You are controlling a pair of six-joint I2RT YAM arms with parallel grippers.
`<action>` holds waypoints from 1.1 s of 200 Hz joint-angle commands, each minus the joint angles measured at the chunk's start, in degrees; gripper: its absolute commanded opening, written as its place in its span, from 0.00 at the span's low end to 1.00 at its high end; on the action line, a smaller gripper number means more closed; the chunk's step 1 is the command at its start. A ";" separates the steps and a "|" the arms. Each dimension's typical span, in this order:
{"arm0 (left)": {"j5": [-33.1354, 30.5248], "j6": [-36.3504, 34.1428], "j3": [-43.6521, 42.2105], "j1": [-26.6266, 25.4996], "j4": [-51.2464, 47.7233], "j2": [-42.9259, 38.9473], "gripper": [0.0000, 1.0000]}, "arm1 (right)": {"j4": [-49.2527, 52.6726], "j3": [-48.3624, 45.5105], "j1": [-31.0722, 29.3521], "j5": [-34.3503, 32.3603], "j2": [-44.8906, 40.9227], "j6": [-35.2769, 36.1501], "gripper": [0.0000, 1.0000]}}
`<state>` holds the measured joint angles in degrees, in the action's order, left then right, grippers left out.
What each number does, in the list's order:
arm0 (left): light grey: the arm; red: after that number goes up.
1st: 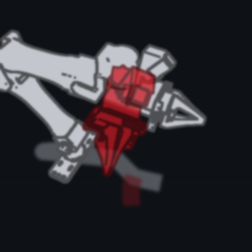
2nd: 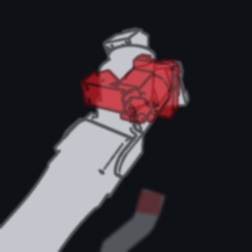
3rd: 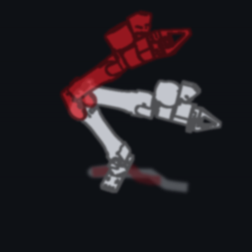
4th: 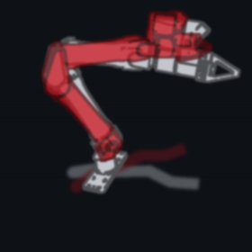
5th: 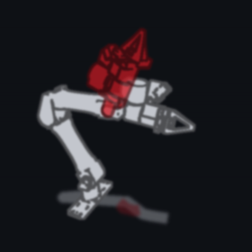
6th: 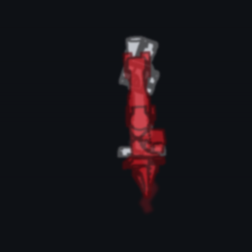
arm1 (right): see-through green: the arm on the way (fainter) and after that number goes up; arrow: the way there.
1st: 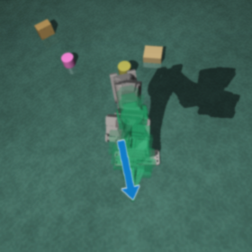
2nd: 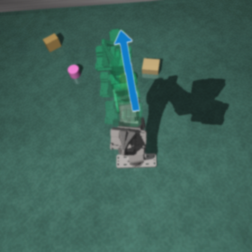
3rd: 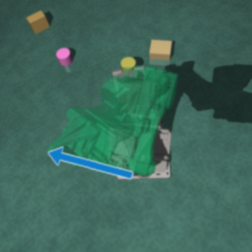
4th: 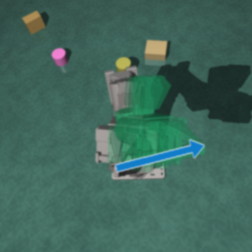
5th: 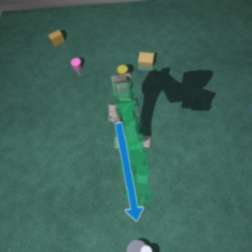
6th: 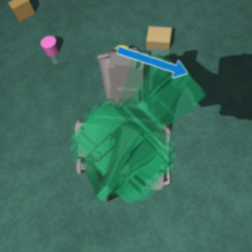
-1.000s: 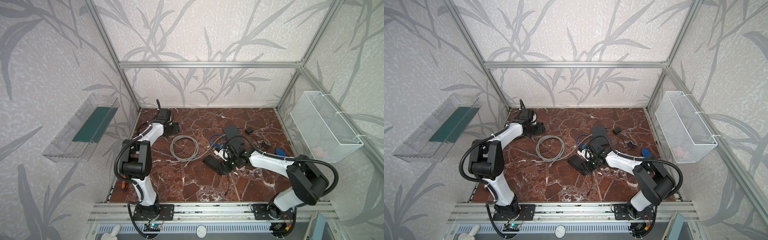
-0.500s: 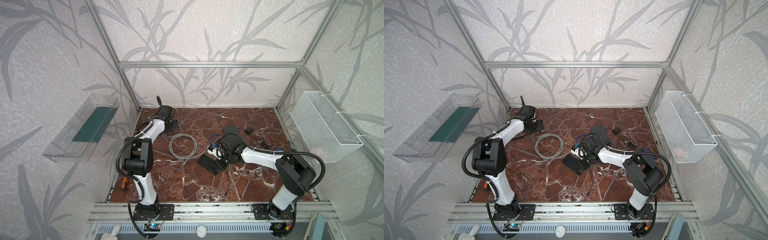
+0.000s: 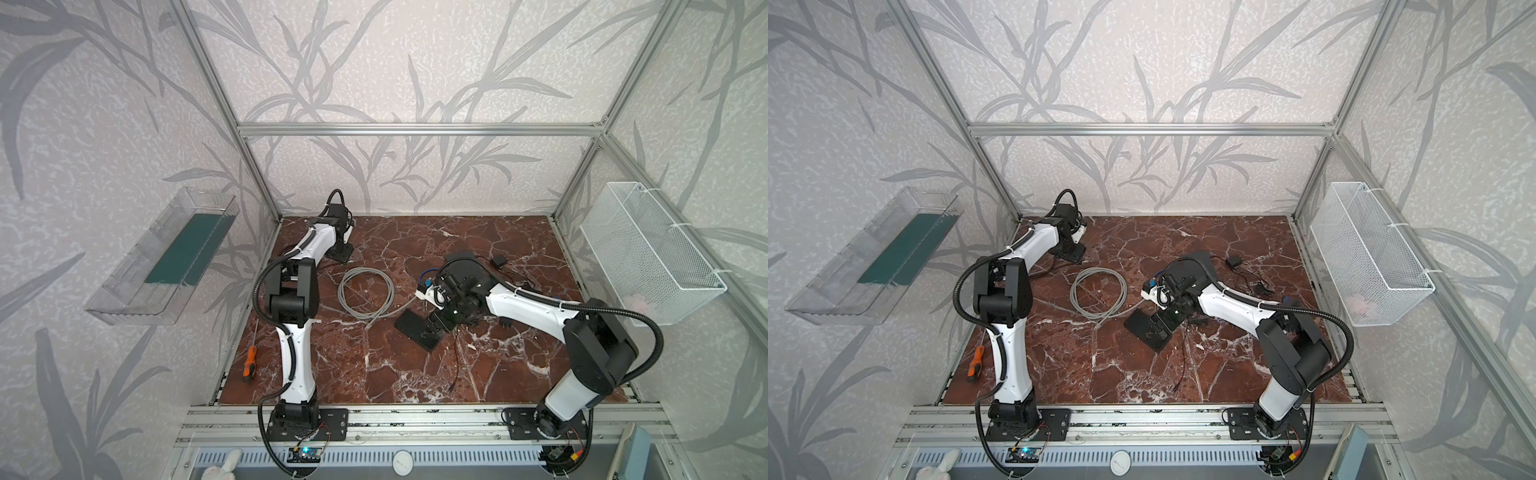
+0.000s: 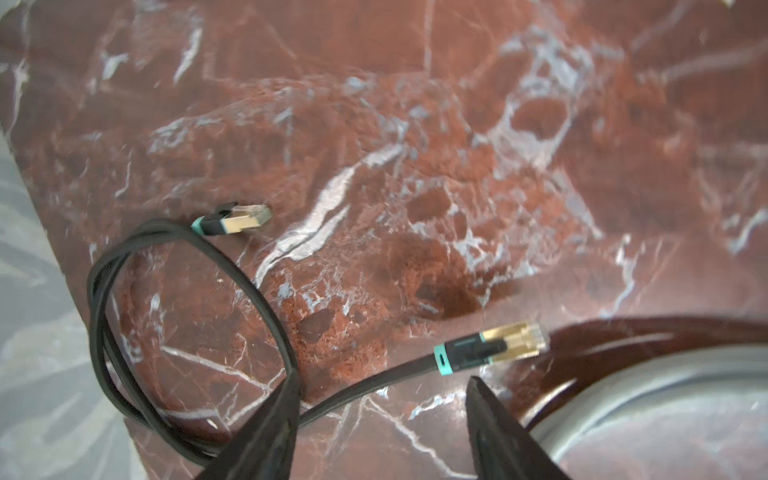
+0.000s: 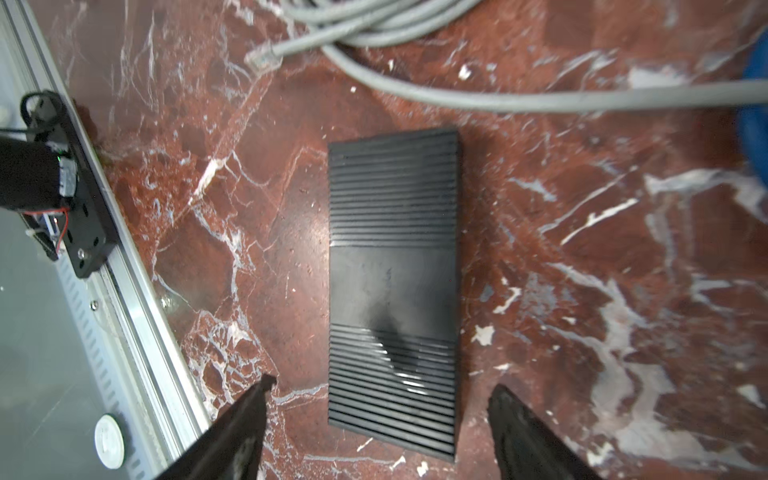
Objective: Insert the plug into the switch port
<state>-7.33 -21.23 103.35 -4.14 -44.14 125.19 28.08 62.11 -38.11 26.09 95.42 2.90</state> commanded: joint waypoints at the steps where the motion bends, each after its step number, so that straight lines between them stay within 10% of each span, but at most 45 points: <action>1: 2.54 -13.52 -1.14 0.24 -2.89 0.12 0.64 | 2.28 2.56 0.75 0.36 -0.49 -1.49 0.82; 109: 2.76 -21.17 -0.46 2.11 -2.61 5.09 0.51 | 12.81 10.29 1.50 -1.74 2.05 1.85 0.79; 147: 4.20 -20.85 -1.96 2.07 0.08 3.03 0.13 | 13.26 10.86 1.90 -2.90 2.05 2.05 0.78; 220: 5.97 -7.04 7.88 1.91 -11.90 -0.38 0.12 | 10.97 10.58 2.78 -2.00 5.13 0.91 0.77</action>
<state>-3.88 -37.12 103.68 -2.24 -46.24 127.79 39.24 71.57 -35.59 23.86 99.70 4.27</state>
